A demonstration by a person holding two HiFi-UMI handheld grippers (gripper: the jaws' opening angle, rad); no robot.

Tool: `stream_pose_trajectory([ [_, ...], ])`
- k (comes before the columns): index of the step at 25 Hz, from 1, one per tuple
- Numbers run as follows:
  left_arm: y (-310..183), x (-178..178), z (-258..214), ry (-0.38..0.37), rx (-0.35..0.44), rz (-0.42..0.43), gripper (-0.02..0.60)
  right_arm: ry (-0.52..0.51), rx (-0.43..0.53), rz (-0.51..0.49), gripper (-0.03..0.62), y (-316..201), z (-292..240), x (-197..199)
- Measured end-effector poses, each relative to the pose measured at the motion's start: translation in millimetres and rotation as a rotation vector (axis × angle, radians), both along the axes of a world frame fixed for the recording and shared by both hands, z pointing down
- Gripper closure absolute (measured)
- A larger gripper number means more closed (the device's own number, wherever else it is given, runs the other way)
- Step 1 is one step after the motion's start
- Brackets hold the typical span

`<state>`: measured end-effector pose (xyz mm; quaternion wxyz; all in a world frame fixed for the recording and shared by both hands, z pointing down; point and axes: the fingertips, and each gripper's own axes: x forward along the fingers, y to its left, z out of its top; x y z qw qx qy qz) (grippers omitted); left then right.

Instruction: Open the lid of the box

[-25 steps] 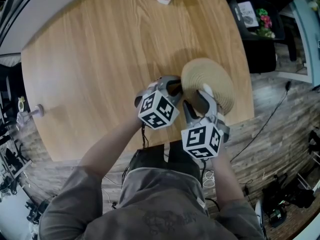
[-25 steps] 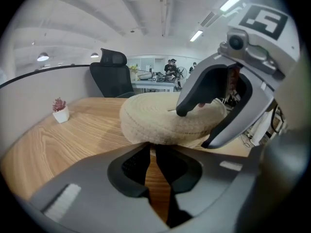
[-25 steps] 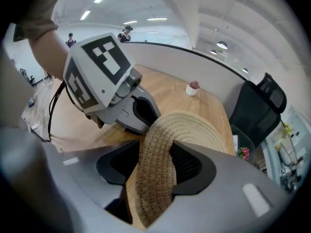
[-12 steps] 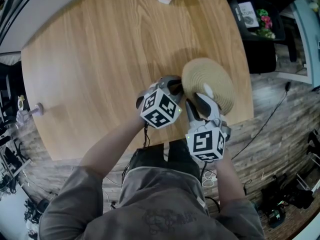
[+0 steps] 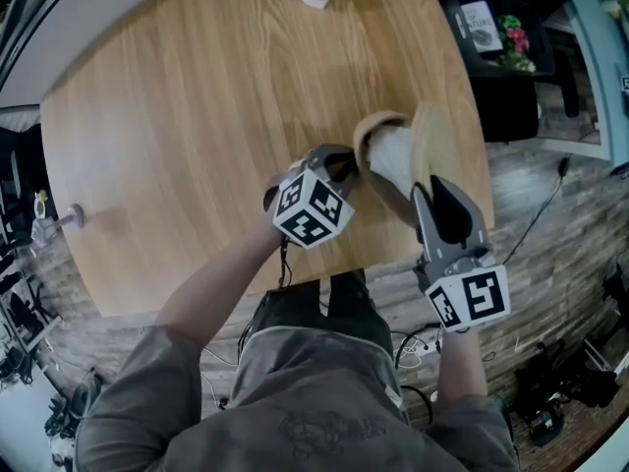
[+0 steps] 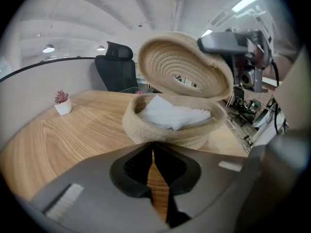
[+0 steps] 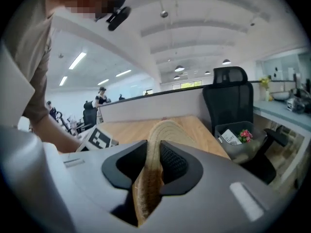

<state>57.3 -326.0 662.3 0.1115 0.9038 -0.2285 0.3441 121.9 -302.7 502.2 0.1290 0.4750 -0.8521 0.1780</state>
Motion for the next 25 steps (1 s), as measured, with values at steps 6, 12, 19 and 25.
stream_pose_trajectory([
  [6,0.1,-0.4,0.7,-0.007,0.002,0.002,0.568,-0.125,-0.041,0.249,0.510,-2.8,1.3,64.3],
  [12,-0.1,-1.4,-0.3,0.001,-0.001,-0.010,0.569,-0.276,-0.101,0.416,0.510,3.6,12.0,100.2],
  [19,3.8,-4.8,-3.1,-0.035,-0.038,-0.051,0.578,-0.311,-0.080,0.426,0.510,3.4,0.3,107.2],
  [25,10.6,-30.1,-45.3,0.006,-0.041,-0.152,0.580,-0.303,-0.004,0.393,0.510,6.2,-46.6,105.4],
])
